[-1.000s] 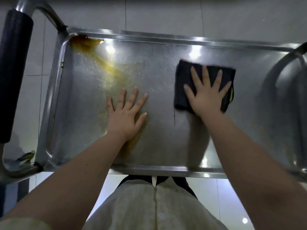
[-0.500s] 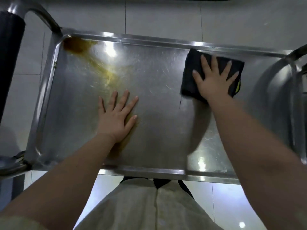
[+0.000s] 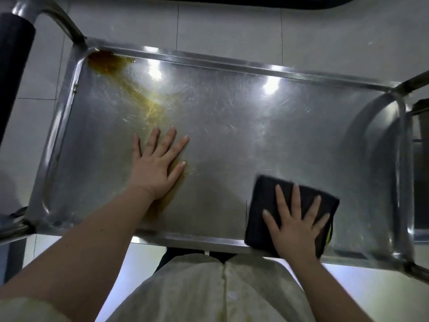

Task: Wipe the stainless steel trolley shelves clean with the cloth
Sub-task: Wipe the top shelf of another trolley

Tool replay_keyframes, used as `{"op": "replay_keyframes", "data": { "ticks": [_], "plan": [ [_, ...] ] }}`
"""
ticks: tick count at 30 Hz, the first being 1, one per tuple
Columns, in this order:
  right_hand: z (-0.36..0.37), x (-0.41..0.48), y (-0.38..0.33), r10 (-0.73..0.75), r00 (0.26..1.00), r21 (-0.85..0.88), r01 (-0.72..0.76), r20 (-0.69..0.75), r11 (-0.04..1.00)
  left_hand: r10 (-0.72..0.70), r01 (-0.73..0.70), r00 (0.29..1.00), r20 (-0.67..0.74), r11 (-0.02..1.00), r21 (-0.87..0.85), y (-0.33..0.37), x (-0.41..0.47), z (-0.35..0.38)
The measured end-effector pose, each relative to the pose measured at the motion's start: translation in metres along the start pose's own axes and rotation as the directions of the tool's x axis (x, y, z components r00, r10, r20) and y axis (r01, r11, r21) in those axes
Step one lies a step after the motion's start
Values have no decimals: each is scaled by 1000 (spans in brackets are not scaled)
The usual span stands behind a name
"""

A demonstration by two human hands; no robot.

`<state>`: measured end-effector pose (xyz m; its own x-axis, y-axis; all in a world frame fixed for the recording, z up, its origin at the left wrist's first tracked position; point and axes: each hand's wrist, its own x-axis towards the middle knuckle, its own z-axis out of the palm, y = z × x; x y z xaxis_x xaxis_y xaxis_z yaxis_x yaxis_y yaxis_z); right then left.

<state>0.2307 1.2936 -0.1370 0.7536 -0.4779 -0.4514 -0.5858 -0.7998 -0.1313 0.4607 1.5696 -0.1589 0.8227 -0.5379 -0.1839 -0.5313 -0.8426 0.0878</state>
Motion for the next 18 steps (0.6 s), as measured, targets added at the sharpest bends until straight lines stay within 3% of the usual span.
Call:
{"op": "replay_keyframes", "data": {
  "ticks": [4, 9, 13, 18],
  "plan": [
    [-62, 146, -11, -10, 987, -36, 4, -162, 999, -7, 7, 1000, 5, 1000, -2, 1, 2, -1],
    [-116, 261, -32, 76, 985, 11, -75, -153, 997, -8, 8, 1000, -3, 1000, 5, -2, 5, 2],
    [-93, 213, -36, 12, 986, -38, -18, -166, 999, -3, 3, 1000, -4, 1000, 2, -2, 4, 1],
    [-13, 38, -37, -46, 995, -41, 42, -90, 998, -2, 2, 1000, 19, 1000, 18, -2, 5, 0]
  ]
}}
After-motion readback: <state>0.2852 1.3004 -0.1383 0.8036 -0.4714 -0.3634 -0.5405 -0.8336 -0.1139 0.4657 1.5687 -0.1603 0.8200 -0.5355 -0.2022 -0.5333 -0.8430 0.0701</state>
